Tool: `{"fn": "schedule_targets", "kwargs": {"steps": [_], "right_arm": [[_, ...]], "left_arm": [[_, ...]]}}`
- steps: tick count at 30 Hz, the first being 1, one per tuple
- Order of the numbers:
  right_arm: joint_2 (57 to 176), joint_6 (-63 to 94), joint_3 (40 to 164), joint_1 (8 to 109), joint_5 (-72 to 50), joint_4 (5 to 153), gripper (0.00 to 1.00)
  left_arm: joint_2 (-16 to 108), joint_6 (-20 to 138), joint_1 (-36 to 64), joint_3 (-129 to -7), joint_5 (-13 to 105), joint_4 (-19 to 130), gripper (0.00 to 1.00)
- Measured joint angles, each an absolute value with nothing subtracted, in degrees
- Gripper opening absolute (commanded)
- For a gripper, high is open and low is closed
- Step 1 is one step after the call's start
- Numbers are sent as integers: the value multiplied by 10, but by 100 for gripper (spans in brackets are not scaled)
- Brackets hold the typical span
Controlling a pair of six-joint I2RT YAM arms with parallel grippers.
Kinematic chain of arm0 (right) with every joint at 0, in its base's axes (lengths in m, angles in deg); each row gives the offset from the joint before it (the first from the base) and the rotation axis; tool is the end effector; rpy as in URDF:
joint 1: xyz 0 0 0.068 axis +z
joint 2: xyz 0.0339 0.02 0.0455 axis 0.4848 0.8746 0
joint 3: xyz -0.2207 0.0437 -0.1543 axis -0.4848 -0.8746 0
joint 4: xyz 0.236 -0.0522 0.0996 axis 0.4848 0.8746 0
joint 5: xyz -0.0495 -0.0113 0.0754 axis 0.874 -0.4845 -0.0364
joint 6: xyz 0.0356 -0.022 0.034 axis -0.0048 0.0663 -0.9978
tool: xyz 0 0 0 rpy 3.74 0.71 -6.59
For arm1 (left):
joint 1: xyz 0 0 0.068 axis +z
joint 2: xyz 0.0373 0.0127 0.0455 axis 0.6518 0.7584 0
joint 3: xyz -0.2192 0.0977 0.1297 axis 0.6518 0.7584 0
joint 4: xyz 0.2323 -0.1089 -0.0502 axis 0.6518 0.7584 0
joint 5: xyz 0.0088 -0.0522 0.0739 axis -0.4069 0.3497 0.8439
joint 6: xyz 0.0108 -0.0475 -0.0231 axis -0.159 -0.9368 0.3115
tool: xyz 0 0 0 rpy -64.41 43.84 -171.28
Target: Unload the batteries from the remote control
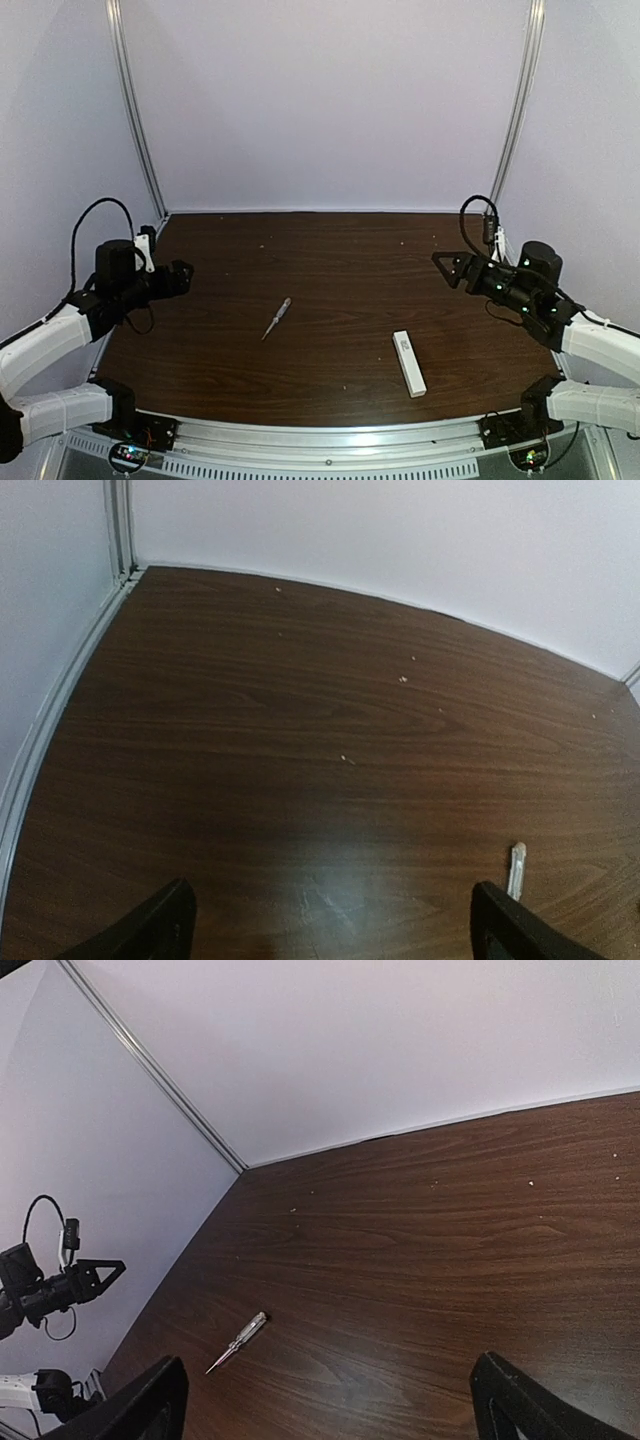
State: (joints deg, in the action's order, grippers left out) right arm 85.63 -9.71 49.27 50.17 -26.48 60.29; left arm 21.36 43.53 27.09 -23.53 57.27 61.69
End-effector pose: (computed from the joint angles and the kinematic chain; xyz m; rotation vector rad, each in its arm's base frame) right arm 0.1822 0.0857 0.2420 -0.1443 1.8187 1.0227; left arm 0.1944 -0.0451 0.2274 -0.2722 2.0476 -0.3919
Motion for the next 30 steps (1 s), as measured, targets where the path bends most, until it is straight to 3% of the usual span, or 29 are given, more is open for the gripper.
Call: {"fn": "schedule_targets", "kwargs": {"steps": [13,30], "right_arm": [[800,-119,493,677,-88,795,100],[939,-236,518,911,131,943,100]], "left_arm": [[142,409,154,-198,592,682,97],[184,378,-22,-197,661,689,97]]}}
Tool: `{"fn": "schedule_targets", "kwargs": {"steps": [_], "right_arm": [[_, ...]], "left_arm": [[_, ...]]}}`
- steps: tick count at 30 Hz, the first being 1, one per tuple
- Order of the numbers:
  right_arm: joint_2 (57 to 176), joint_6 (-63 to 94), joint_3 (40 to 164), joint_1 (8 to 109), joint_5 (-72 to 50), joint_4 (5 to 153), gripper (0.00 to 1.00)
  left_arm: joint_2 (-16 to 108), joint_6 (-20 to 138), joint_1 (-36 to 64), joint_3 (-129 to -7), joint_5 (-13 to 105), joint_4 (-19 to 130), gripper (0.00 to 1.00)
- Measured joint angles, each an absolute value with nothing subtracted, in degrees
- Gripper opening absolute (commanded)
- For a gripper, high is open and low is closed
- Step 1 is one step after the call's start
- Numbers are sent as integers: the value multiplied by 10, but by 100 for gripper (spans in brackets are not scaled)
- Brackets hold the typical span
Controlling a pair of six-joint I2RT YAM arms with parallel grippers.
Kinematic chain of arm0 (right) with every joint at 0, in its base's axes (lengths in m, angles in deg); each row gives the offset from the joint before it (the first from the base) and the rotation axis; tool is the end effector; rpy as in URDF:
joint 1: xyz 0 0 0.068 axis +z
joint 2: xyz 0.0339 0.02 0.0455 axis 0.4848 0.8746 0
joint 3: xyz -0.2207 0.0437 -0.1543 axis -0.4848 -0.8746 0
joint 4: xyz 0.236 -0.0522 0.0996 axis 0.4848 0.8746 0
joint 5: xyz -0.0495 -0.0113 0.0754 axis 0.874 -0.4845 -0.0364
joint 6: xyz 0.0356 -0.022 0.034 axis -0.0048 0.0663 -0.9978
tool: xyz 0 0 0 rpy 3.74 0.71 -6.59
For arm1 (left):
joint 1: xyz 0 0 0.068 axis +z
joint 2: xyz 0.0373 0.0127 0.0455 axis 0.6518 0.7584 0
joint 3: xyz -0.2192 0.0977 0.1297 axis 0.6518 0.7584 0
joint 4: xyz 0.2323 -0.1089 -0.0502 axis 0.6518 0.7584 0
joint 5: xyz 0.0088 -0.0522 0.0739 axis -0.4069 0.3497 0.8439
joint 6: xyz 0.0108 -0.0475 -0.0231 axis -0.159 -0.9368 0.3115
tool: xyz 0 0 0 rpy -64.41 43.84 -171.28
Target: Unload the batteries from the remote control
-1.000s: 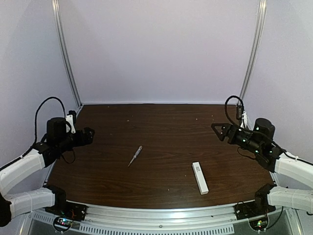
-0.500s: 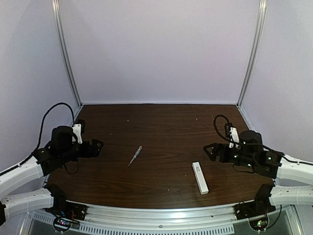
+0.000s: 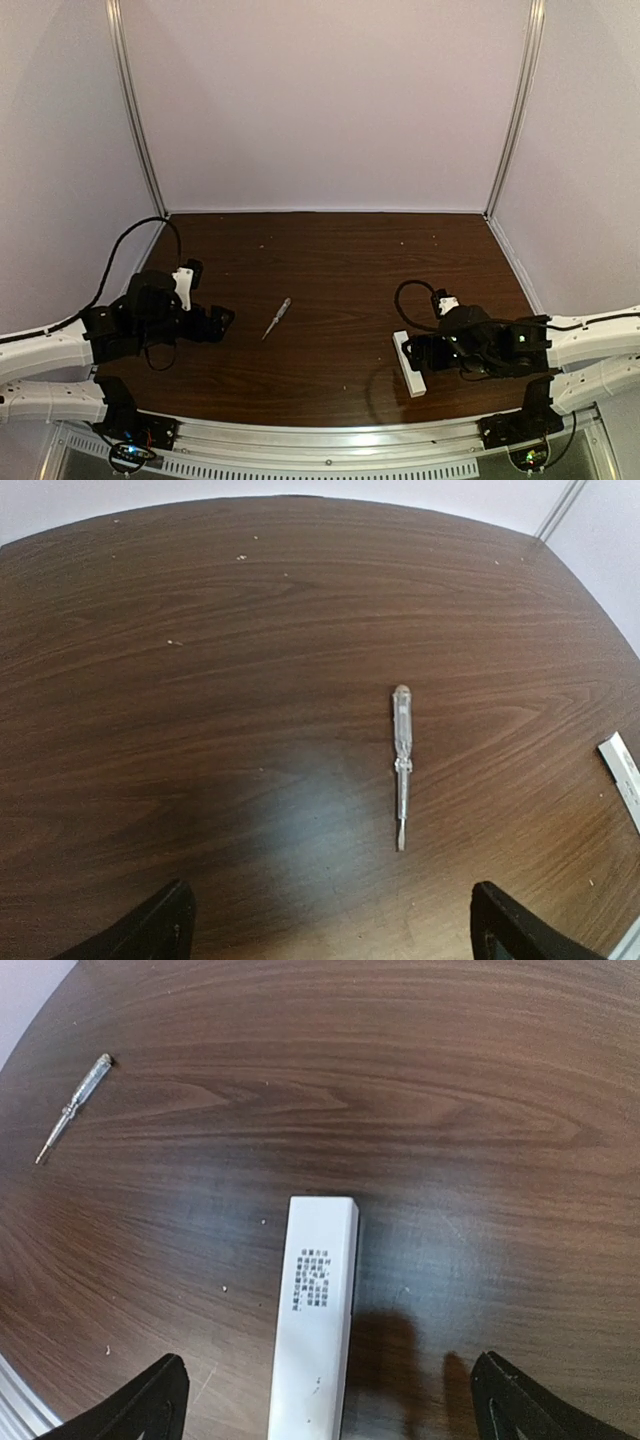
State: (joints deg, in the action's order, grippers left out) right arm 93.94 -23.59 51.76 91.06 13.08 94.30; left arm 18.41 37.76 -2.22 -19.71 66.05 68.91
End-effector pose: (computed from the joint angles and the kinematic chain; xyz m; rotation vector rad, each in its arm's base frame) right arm 0.0982 0.1640 0.1750 -0.2097 2.4369 0.5429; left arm 0.1368 -0.1173 0.2019 0.0791 2.2188 -0.5288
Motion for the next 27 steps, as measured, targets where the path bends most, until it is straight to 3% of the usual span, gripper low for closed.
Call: {"fn": "schedule_targets", "kwargs": {"steps": [11,19,23,27], "right_arm": [[1103,-345,569,1038,191,981,100],[1167,-387,576,1060,215,981,98],[1171,-400,574,1062,221,978,92],[1170,-406,564,1065,227,960,78]], "left_arm": [[188,363,-88,-208,691,704,97],[133,357,-88,-208,692,716,97],[133,357,-88,-208,692,719,97],[133,357,-88,-208,690,719,96]]}}
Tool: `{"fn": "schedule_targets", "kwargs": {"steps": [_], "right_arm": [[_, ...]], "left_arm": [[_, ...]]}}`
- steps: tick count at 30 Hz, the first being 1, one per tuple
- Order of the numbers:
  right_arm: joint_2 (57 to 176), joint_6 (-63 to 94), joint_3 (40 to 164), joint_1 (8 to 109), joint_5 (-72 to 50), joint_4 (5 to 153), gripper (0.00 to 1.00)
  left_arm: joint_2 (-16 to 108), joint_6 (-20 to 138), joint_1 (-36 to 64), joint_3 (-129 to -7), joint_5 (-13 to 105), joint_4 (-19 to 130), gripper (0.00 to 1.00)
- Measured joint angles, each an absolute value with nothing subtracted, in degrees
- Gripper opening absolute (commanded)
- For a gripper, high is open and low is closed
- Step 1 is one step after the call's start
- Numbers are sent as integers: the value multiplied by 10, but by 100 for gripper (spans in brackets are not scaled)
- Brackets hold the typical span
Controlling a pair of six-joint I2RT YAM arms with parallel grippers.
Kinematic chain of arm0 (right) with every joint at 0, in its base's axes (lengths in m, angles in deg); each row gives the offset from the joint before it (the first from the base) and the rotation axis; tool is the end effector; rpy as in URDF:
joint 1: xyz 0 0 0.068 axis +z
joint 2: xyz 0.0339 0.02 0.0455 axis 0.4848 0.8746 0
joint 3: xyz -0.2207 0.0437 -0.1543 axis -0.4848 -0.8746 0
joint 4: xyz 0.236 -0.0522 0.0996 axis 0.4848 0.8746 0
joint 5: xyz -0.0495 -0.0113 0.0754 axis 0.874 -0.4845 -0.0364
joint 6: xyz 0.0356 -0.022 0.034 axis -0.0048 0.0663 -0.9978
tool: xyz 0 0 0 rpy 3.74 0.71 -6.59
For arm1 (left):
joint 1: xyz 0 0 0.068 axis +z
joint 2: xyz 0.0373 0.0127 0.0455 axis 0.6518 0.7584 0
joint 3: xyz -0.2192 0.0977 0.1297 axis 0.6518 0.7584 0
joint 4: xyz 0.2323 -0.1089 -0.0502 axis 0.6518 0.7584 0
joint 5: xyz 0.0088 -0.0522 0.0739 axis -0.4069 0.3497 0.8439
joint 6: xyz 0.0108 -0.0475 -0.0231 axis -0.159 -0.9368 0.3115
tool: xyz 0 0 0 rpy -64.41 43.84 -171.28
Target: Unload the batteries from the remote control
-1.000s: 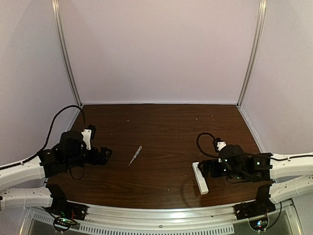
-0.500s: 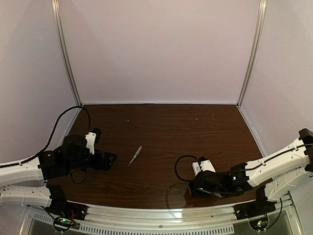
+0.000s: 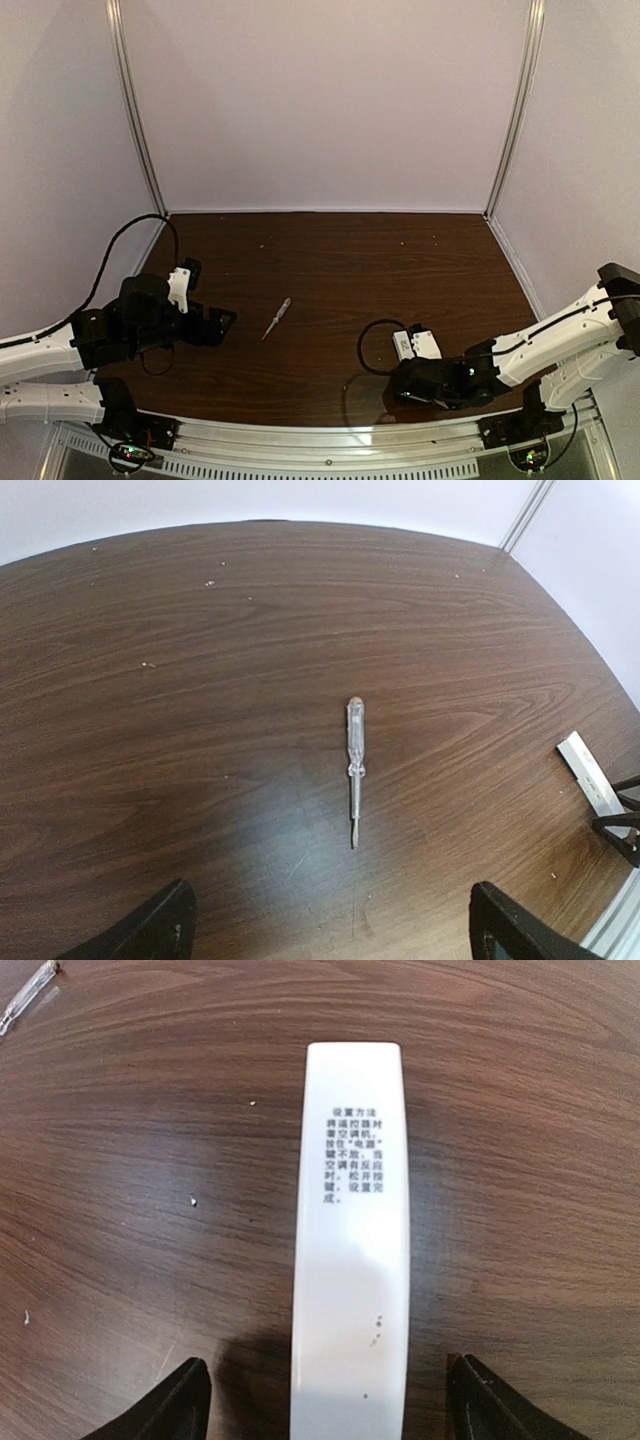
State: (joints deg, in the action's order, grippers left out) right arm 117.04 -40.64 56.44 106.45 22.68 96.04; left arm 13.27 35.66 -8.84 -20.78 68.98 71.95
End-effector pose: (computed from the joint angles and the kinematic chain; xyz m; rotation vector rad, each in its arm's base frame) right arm 0.0627 0.2103 0.1227 -0.2125 2.5779 0.2566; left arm 0.1170 -0.1231 0.2176 0.1240 2.1663 -0.6026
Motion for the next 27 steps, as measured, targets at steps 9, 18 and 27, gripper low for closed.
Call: {"fn": "schedule_targets", "kwargs": {"steps": [9,18,27], "right_arm": [[1182,-423,560,1067,245,944,37],[1200,-423,571,1068,260,950,13],[1172,-339,590,1068,229,938,9]], "left_arm": [[136,357,-88,-208,686,719,95],[141,357,-88,-208,681,714,95],[139,364,-88,-198,649,691,94]]}}
